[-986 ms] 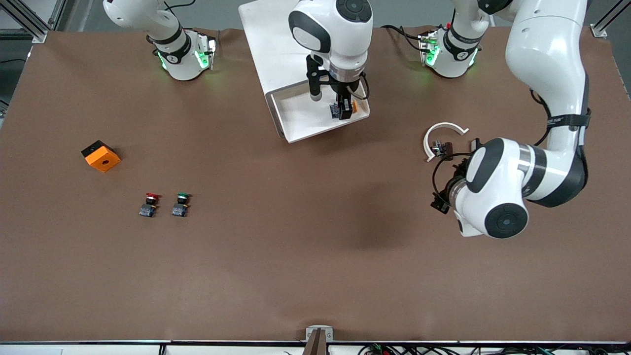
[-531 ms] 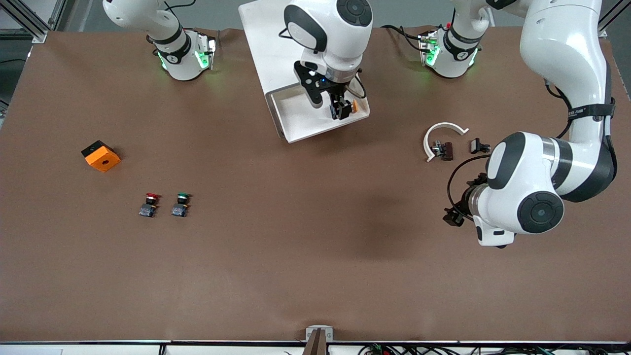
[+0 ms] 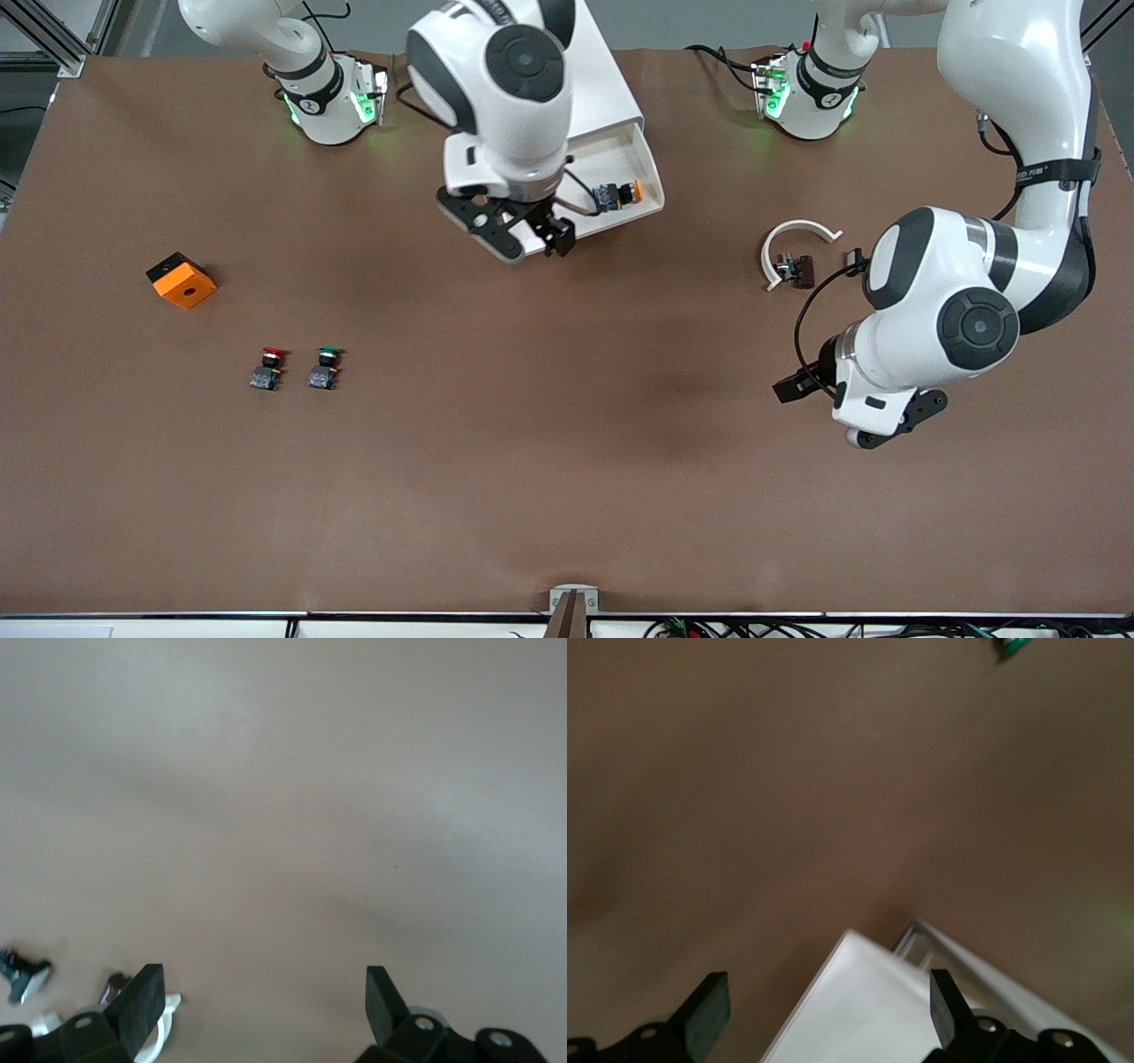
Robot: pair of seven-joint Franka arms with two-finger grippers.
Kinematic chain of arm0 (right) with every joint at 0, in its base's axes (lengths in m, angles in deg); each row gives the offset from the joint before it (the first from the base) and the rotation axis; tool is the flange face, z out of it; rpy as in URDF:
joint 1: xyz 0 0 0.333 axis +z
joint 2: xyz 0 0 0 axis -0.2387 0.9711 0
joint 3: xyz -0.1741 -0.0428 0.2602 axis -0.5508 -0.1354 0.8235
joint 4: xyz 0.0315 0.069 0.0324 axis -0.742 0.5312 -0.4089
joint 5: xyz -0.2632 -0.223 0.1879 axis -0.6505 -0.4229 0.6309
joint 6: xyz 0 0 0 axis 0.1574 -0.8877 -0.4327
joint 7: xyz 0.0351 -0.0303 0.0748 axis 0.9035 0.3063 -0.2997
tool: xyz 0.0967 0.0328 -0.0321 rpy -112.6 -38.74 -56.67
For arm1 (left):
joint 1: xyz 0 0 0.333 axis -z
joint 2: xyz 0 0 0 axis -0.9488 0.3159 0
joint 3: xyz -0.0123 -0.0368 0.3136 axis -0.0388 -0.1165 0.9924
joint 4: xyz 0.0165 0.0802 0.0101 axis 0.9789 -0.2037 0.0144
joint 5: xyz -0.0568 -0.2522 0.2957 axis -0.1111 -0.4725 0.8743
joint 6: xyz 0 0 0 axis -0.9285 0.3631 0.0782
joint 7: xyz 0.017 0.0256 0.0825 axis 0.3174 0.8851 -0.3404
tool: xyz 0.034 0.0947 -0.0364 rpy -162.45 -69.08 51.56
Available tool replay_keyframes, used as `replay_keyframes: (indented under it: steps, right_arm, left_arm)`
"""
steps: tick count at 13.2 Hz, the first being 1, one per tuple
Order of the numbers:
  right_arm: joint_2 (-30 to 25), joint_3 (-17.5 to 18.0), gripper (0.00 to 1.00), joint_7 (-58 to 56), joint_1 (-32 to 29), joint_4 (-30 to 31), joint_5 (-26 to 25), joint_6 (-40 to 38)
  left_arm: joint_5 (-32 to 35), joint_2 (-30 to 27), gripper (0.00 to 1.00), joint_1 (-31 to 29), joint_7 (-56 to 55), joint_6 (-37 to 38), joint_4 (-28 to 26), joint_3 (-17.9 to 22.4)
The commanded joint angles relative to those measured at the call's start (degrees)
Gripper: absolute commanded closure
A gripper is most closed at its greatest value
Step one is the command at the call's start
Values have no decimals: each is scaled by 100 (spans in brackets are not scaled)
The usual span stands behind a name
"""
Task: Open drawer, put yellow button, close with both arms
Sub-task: 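Withdraw the right gripper from the drawer back toward its rest pose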
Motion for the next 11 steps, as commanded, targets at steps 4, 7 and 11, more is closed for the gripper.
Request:
replay_keyframes:
  steps: [4,7,11]
  right_arm:
    - [-224,-17,0,-3312,-1357,17,-259,-177]
    - [-348,-9,0,-5219,-2324,35,-251,-388]
    - [-541,-9,0,-7156,-3642,70,-224,-441]
  left_arm:
    - [-117,-757,0,161,220,-307,-891,-139]
    - [-126,-766,0,197,141,-325,-873,-341]
    - [-47,-503,0,863,-779,-780,-829,-403]
